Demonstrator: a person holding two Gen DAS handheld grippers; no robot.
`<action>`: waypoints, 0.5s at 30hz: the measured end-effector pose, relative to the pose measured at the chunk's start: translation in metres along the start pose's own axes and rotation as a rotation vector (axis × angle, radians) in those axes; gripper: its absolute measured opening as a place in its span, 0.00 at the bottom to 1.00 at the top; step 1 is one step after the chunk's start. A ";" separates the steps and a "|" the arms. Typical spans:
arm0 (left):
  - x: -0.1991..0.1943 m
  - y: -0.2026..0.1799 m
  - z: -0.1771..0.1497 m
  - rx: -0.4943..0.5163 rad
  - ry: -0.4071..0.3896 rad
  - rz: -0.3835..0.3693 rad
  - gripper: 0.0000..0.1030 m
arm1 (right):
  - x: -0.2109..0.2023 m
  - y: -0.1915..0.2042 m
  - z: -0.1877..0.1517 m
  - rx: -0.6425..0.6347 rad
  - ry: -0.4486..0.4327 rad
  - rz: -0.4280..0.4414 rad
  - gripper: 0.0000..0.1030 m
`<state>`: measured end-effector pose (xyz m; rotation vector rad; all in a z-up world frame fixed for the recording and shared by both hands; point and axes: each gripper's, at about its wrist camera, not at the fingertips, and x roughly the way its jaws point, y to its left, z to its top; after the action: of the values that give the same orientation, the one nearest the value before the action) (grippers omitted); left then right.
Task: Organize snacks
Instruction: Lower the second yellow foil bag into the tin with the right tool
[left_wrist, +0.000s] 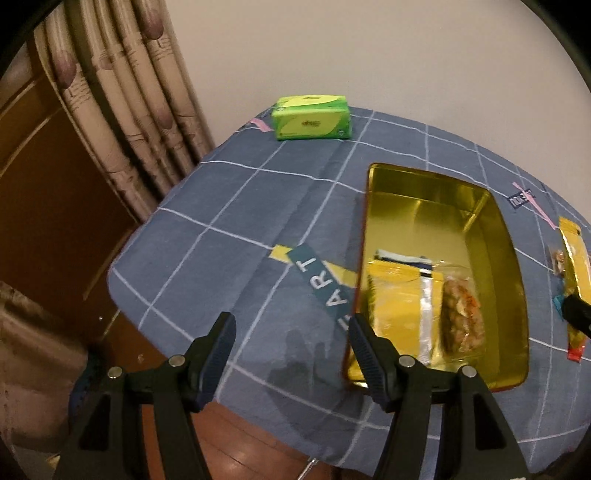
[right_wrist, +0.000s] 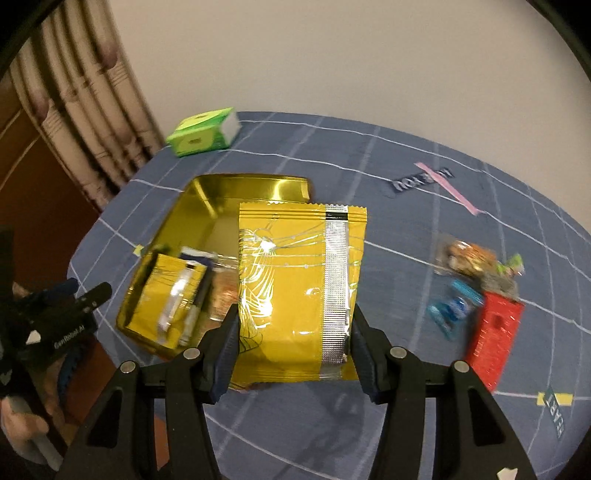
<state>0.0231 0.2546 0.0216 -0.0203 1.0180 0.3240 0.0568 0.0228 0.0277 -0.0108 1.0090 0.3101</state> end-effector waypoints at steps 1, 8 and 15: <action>0.000 0.002 -0.002 -0.005 0.001 0.005 0.63 | 0.002 0.004 0.001 -0.004 0.003 0.007 0.49; 0.006 0.015 -0.005 -0.057 0.036 -0.007 0.63 | 0.028 0.039 0.006 -0.044 0.048 0.028 0.49; 0.009 0.016 -0.004 -0.064 0.042 -0.010 0.63 | 0.048 0.056 0.007 -0.054 0.077 0.033 0.49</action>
<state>0.0195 0.2712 0.0145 -0.0899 1.0481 0.3485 0.0720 0.0897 -0.0012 -0.0561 1.0778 0.3691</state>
